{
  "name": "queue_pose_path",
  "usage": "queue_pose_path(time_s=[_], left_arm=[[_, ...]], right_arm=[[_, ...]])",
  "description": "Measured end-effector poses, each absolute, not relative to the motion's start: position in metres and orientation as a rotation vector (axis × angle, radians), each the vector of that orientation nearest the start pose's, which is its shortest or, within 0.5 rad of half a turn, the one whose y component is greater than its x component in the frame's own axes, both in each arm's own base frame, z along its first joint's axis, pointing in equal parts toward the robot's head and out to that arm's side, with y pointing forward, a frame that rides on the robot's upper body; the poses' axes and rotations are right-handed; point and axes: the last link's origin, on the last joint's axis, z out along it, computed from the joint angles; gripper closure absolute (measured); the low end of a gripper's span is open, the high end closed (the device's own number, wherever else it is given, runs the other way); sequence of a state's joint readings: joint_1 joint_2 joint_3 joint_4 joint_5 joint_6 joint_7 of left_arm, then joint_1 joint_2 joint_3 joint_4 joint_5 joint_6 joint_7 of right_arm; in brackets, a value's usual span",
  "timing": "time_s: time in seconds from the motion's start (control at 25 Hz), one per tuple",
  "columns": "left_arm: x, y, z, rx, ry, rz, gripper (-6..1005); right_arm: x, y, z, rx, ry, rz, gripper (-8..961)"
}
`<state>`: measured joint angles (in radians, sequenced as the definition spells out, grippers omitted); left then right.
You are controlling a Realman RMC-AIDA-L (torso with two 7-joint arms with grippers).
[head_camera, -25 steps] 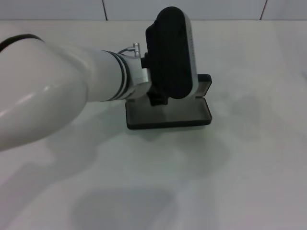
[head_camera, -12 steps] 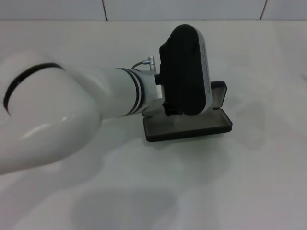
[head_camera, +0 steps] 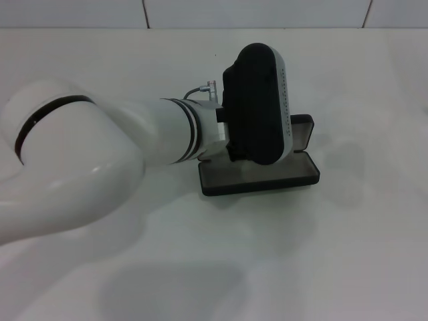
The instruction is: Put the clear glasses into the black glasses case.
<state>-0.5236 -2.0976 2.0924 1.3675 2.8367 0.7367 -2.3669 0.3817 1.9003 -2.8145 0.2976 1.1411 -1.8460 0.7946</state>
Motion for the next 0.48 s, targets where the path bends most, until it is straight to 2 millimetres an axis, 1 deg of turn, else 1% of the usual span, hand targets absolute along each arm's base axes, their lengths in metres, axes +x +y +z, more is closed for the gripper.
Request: queue_pose_path(time_s=[0.36,0.48], left_arm=[[-0.1136,0.3410,-0.1128,-2.501,0.410,0.366,843],[-0.1137,0.3409,-0.1127,-2.502,0.411,0.368,707]], right_arm=[[0.3474,0.2742,0.1332,-1.771,0.269,1.066,835],[0.3479,0.2749,0.1334,-1.768,0.272,1.063,835]])
